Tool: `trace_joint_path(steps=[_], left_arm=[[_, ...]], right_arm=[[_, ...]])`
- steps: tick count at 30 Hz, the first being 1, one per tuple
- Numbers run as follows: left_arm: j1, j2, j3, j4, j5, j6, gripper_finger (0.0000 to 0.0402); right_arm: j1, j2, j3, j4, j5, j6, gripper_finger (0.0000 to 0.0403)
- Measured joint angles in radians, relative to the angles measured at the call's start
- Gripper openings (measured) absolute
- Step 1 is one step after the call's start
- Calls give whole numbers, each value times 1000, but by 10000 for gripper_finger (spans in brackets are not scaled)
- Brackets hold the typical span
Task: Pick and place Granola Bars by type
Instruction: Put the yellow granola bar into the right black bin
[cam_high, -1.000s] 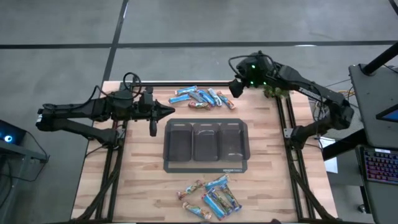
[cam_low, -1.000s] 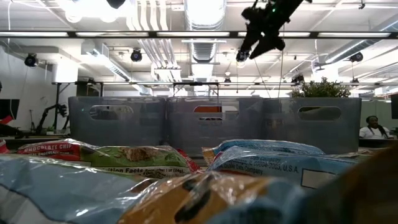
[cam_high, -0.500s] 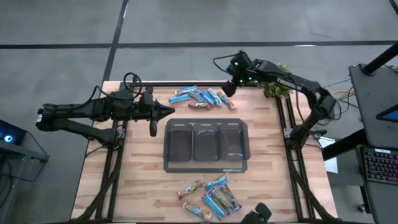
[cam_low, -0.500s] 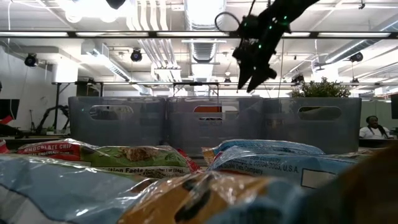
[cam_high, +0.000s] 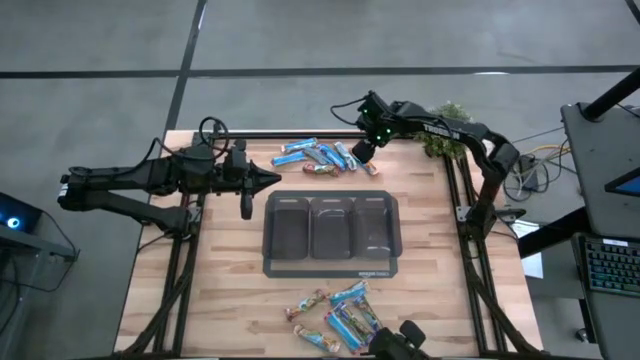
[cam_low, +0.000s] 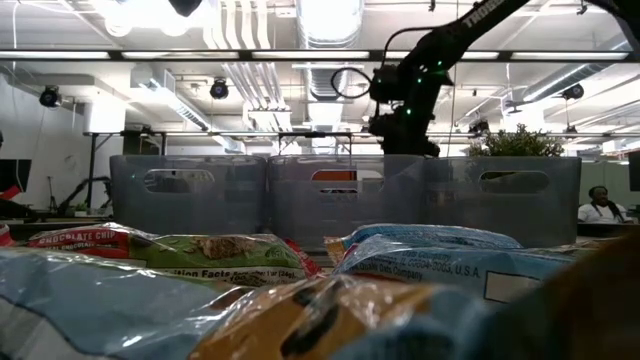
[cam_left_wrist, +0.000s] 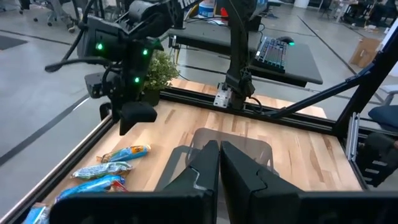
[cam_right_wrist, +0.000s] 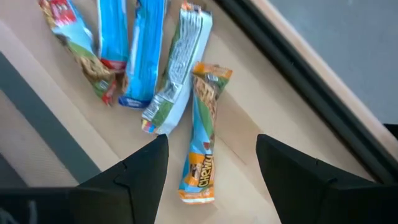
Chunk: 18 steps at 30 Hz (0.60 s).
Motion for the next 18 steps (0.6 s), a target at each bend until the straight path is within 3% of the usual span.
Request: trace_joint_path(steps=[18], left_arm=[[0,0,0,-2,0,-46,0]], right_arm=[[0,126,0,-13,-24,-31,233]])
